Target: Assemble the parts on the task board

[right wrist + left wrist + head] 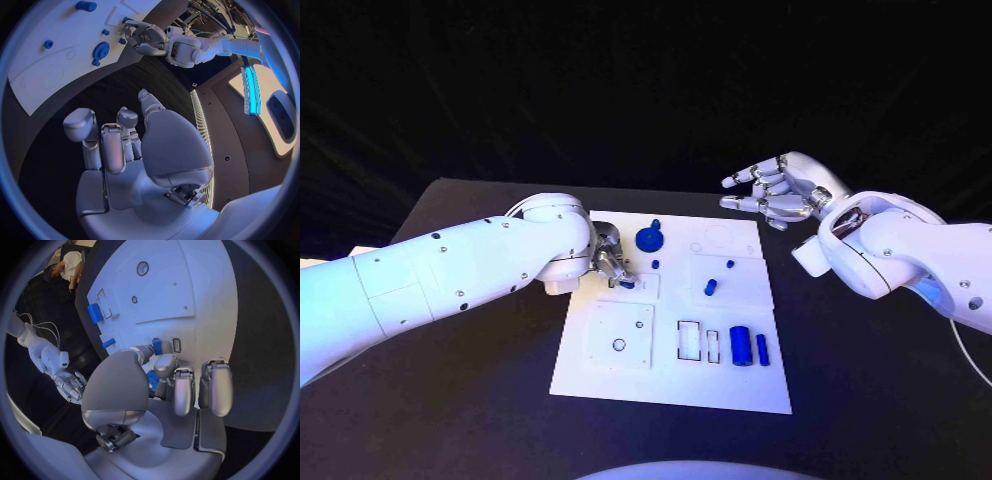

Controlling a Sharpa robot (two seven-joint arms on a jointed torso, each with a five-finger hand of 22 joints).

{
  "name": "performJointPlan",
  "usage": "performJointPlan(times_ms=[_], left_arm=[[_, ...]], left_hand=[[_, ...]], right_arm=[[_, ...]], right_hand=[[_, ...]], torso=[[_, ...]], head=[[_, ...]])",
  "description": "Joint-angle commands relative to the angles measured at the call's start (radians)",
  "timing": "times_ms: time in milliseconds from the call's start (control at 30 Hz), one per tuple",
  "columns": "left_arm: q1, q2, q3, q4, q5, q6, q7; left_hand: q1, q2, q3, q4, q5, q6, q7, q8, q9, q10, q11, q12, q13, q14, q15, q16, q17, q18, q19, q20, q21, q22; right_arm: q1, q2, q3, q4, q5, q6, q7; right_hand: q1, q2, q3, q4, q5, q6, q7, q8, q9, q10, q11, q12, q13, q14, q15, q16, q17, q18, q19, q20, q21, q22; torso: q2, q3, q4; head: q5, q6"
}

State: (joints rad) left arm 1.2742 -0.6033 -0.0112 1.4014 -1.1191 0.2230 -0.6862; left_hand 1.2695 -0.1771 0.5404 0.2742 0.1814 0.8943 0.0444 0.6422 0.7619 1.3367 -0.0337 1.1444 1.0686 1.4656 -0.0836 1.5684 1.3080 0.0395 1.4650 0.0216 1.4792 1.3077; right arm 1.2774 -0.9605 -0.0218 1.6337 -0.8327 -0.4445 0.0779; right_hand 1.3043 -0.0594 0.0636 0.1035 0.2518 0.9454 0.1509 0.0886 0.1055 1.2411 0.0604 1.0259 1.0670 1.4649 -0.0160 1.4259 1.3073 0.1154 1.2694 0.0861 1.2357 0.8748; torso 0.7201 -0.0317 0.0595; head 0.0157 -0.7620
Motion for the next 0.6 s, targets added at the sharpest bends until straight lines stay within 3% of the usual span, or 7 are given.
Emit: performJointPlan(times_ms=[33, 167, 600], left_arm=[[-0.006, 0.007, -0.005, -0.002, -0.005, 0.037, -0.003], [-0.006, 0.017, -0.008, -0.011, -0.005, 0.032, -0.005], [-0.006, 0.035, -0.012, -0.029, -0.005, 0.028, -0.021]], left_hand=[[-0.004, 0.006, 0.178, -0.174, 0.003, 0.010, -0.004, -0.001, 0.002, 0.009, 0.002, -0.003, 0.000, 0.105, -0.001, 0.002, 0.263, -0.006, 0.035, 0.004, -0.001, 0.135], [-0.036, 0.015, 0.174, -0.162, 0.000, 0.021, -0.009, 0.005, 0.008, 0.016, 0.000, 0.003, 0.005, 0.105, -0.002, 0.002, 0.263, -0.007, 0.037, 0.004, 0.002, 0.139], [-0.135, 0.015, 0.070, -0.116, -0.004, 0.055, -0.027, 0.009, 0.016, 0.030, -0.014, 0.015, 0.015, 0.105, -0.013, 0.002, 0.263, -0.011, 0.048, -0.005, 0.013, 0.158]], right_arm=[[-0.001, 0.002, 0.000, 0.001, -0.001, 0.011, 0.011], [-0.001, 0.002, 0.000, 0.003, -0.001, 0.012, 0.011], [-0.001, 0.002, 0.000, 0.006, 0.003, 0.014, 0.011]], right_hand=[[-0.002, 0.011, -0.006, 0.001, 0.004, 0.005, -0.003, 0.004, 0.001, -0.004, -0.001, -0.005, -0.001, 0.057, -0.001, -0.004, 0.050, 0.013, -0.004, 0.000, -0.007, -0.001], [-0.003, 0.011, -0.006, 0.002, 0.005, 0.005, -0.003, 0.004, 0.001, -0.004, -0.001, -0.007, -0.002, 0.057, -0.001, -0.005, 0.049, 0.013, -0.005, 0.000, -0.007, -0.003], [-0.003, 0.012, -0.007, 0.002, 0.006, 0.005, -0.003, 0.004, 0.001, -0.006, -0.001, -0.008, -0.004, 0.057, -0.001, -0.006, 0.048, 0.013, -0.006, 0.000, -0.009, -0.005]], torso=[[0.000, -0.0004, -0.0006], [0.000, -0.0003, -0.0011], [0.000, 0.0005, -0.0004]], head=[[0.000, -0.001], [0.000, 0.000], [-0.002, 0.002]])
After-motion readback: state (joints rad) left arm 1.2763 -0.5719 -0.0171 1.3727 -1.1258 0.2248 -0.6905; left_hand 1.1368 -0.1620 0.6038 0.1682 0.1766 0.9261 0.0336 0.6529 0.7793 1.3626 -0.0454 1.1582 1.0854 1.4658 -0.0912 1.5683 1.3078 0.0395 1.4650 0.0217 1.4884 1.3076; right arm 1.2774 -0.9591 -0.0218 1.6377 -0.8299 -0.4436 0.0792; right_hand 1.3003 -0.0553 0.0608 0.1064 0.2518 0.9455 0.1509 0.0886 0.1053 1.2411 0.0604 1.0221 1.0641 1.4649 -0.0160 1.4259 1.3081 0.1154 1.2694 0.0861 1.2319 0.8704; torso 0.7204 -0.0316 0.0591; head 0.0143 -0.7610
